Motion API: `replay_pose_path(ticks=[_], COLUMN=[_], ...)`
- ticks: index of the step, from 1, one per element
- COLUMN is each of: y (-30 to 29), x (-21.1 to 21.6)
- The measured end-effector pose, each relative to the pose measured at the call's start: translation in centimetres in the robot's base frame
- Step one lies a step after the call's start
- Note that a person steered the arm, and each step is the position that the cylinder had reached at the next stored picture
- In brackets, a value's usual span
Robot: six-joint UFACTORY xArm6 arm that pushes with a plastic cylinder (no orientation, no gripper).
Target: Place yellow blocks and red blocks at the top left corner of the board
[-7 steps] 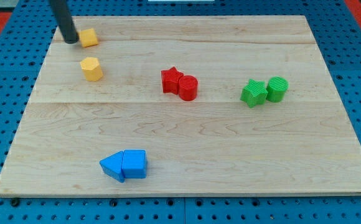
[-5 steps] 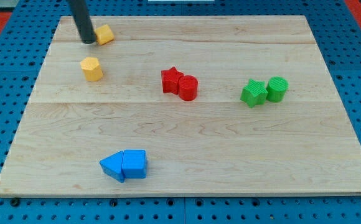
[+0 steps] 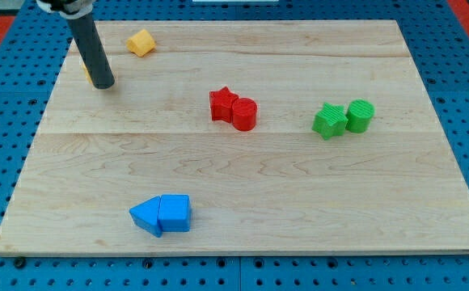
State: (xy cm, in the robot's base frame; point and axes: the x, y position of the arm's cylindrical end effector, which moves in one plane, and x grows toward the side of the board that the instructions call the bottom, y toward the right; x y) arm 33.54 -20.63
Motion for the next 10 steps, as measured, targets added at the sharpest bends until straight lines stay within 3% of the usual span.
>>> replay_pose_path(ticks=[1,2,3,4,6,7,8,10], y=[-4.0,-3.3,4.3,3.6,22.6,26.4,21.7,9.5], x=[2.3,-2.8,-7.2,-2.2,0.6,7.1,10.0,-0.7])
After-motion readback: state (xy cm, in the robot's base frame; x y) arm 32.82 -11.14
